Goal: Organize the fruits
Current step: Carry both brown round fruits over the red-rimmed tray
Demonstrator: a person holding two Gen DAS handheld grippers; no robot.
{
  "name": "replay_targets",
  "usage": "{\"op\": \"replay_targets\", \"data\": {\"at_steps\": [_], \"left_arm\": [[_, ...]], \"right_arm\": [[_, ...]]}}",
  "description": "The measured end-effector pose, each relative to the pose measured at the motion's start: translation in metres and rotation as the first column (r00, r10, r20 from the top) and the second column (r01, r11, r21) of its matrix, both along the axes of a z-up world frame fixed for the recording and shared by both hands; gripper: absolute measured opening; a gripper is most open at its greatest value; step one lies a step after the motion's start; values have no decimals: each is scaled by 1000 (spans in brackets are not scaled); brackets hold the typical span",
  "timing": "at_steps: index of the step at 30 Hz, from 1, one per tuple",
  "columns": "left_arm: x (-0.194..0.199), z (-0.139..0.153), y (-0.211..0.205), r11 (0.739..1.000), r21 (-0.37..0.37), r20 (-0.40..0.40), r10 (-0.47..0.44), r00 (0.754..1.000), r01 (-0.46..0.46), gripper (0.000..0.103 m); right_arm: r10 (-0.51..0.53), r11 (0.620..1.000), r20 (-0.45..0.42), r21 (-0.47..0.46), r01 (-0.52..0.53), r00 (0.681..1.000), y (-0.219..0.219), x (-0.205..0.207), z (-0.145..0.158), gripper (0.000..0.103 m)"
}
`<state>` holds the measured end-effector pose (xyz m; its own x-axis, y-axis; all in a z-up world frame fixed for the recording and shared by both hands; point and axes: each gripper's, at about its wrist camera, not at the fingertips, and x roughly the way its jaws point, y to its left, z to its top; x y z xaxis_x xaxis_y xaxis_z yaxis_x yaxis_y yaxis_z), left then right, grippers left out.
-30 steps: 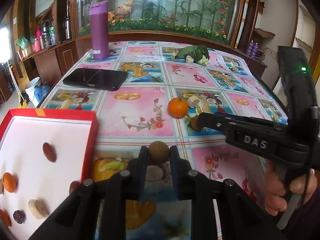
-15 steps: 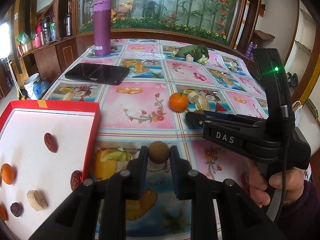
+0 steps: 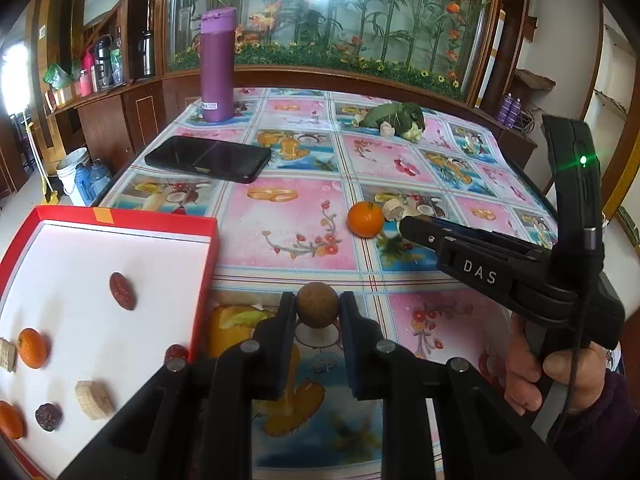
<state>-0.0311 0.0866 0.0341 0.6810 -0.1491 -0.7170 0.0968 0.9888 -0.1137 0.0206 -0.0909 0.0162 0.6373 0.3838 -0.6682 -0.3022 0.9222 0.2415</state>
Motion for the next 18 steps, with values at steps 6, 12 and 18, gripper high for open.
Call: {"op": "replay_targets", "data": {"at_steps": [6, 12, 18], "left_arm": [[-18, 11, 10, 1000, -9, 27, -1, 1000, 1, 24], [-34, 20, 36, 999, -15, 53, 32, 998, -31, 24], [-49, 25, 68, 997, -14, 80, 81, 994, -80, 24]], "right_arm": [[-51, 999, 6, -5, 51, 999, -6, -3, 0, 26], [-41, 998, 39, 44, 40, 998, 9, -23, 12, 25], [-24, 996, 57, 84, 19, 998, 36, -40, 22, 25]]}}
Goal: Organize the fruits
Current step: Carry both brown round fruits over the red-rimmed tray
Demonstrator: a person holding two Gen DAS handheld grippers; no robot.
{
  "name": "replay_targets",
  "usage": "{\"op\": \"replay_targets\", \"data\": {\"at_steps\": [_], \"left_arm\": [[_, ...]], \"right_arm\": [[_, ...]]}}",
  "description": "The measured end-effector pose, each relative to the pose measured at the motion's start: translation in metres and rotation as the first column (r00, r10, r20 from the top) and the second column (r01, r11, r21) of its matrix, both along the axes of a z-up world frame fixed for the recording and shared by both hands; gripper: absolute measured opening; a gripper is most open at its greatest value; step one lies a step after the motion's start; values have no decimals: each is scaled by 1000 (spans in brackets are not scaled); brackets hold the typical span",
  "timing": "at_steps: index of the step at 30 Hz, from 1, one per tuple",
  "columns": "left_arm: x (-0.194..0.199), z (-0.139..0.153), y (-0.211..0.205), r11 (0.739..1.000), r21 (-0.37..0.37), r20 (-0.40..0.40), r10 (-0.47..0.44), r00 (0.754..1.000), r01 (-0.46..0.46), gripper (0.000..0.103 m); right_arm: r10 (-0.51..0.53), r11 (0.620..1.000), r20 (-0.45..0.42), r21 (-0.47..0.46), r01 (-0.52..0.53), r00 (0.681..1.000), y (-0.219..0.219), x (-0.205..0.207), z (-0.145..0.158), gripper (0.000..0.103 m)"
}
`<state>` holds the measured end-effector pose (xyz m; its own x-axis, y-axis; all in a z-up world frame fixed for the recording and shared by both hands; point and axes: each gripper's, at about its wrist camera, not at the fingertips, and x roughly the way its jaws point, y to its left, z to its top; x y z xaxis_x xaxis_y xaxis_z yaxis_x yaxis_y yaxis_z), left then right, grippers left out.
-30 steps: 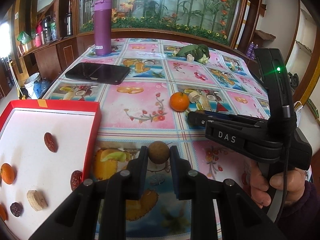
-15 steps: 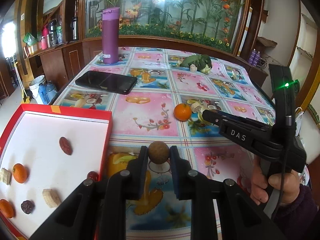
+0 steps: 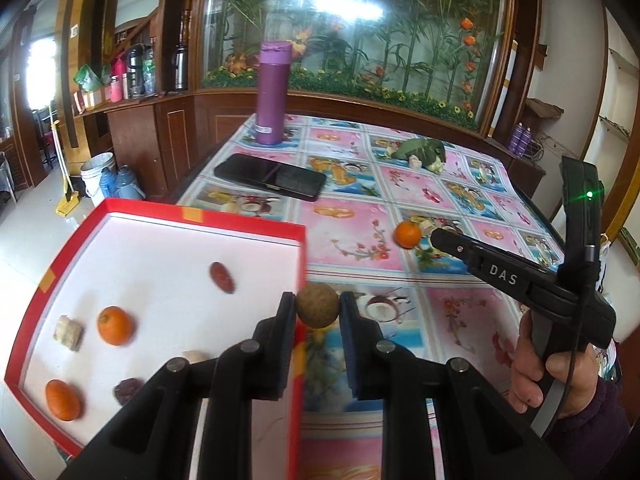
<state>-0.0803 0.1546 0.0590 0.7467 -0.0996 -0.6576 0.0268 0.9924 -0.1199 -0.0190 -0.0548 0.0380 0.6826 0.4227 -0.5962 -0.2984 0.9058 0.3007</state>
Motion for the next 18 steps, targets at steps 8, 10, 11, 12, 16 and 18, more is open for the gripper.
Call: {"op": "replay_targets", "data": {"at_steps": [8, 10, 11, 12, 16, 18], "left_arm": [[-15, -2, 42, 997, -5, 12, 71, 997, -71, 24], [-19, -2, 53, 996, -5, 17, 90, 996, -90, 24], [-21, -3, 58, 995, -5, 17, 99, 995, -99, 24], [-23, -3, 64, 994, -6, 18, 108, 994, -108, 24], [-30, -7, 83, 990, -14, 17, 142, 990, -142, 24], [-32, -10, 91, 988, -18, 13, 154, 988, -154, 24]], "right_arm": [[92, 994, 17, 60, -93, 996, 58, -31, 9, 25], [129, 989, 16, 65, -130, 991, 76, -39, 9, 25], [145, 987, 16, 63, -146, 989, 85, -43, 10, 25], [161, 985, 15, 60, -162, 987, 93, -46, 10, 25], [207, 977, 17, 44, -207, 978, 120, -57, 11, 25], [226, 973, 10, 43, -226, 974, 128, -61, 9, 25]]}}
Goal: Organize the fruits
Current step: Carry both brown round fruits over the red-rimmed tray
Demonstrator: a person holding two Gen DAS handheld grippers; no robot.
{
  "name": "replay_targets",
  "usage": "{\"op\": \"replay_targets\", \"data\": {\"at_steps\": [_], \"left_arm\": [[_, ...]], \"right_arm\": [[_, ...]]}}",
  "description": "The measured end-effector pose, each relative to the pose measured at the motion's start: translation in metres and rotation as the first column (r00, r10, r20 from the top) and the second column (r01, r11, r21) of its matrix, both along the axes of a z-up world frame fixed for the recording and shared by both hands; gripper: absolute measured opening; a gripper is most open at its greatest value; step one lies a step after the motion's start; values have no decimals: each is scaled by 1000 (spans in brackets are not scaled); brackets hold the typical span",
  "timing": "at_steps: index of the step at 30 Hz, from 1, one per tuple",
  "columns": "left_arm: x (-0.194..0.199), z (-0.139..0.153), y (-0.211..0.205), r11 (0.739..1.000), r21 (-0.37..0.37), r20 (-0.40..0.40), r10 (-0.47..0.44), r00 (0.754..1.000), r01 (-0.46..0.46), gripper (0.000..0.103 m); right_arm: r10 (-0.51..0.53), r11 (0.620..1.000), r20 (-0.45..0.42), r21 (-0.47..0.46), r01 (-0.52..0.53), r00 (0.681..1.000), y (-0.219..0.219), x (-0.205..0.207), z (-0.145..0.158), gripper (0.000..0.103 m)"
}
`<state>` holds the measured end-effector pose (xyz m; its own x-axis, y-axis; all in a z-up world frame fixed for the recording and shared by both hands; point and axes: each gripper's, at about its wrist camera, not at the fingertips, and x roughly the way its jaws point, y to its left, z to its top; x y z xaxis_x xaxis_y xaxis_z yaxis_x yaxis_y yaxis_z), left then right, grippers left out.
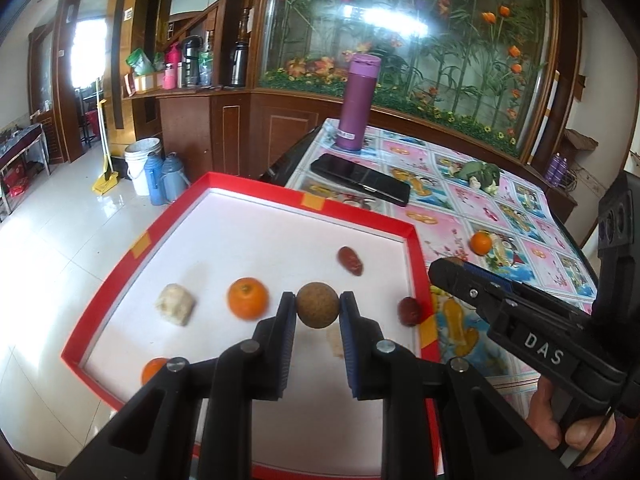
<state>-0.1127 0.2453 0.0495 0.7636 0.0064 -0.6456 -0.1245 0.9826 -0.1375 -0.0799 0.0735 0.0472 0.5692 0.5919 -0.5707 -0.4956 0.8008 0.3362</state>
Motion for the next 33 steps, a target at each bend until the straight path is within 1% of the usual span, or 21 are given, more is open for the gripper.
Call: {"op": "replay_targets", "data": {"at_steps": [6, 15, 19, 26, 33], "left_arm": [[-3, -8, 13, 1000, -12, -14, 14, 1000, -14, 24], [-4, -16, 18, 1000, -16, -31, 14, 999, -15, 24], [-3, -21, 20, 1000, -17, -45, 16, 999, -17, 24], [0, -22, 19, 999, 25, -56, 35, 998, -34, 24], [5, -24, 18, 996, 70, -61, 64, 996, -59, 24]], "right_arm": [[11, 1000, -7, -17, -11, 1000, 10, -7, -5, 25], [17, 1000, -24, -24, -17, 1000, 15, -13, -13, 25], [39, 999, -55, -20, -40, 998, 20, -15, -19, 25], [95, 995, -72, -26, -97, 993, 31, -25, -25, 25], [129, 991, -76, -32, -132, 989, 34, -32, -29, 25]]}}
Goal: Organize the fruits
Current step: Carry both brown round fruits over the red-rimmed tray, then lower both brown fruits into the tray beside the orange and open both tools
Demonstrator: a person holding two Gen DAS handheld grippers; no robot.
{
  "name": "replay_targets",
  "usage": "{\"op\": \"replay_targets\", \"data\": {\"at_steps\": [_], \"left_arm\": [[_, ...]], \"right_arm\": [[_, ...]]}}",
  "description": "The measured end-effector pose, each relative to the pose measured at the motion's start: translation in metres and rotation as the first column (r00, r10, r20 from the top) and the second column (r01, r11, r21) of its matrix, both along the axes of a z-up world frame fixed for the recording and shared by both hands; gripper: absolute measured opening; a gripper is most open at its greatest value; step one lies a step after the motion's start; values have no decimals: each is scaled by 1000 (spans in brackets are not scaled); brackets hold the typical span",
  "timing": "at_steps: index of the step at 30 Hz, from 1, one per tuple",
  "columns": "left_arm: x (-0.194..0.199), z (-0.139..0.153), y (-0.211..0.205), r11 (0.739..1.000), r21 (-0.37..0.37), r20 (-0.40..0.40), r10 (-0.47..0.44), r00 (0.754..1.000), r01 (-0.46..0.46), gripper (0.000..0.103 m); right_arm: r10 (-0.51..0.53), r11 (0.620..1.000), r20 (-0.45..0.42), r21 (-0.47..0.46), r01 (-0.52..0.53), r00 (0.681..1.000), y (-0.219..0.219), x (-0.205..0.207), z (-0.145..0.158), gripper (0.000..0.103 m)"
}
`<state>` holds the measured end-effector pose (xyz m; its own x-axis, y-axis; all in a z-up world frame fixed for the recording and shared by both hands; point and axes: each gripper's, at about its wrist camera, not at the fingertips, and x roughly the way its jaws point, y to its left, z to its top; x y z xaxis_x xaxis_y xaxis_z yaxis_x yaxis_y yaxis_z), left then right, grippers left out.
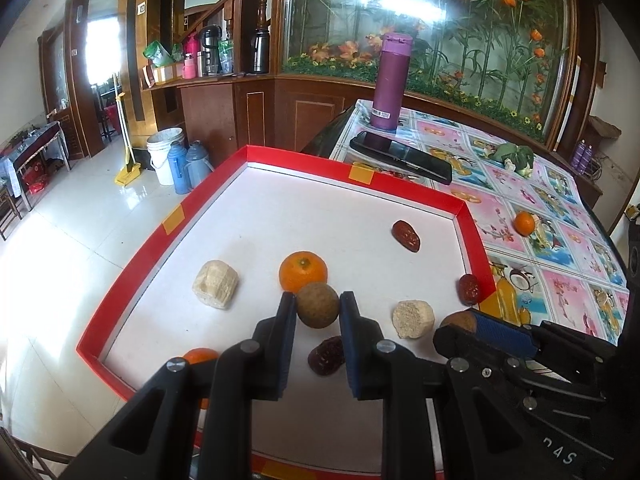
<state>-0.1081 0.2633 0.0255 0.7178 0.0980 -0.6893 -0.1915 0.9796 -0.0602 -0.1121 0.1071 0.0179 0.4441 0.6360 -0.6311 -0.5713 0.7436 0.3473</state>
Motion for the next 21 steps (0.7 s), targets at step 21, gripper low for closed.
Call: {"op": "replay_targets", "data": {"at_steps": [21], "left_arm": [[9, -9, -1, 997, 72, -57, 35, 998, -31, 24]], "right_arm": [[35, 999, -35, -10, -36, 999, -4, -2, -4, 25]]}}
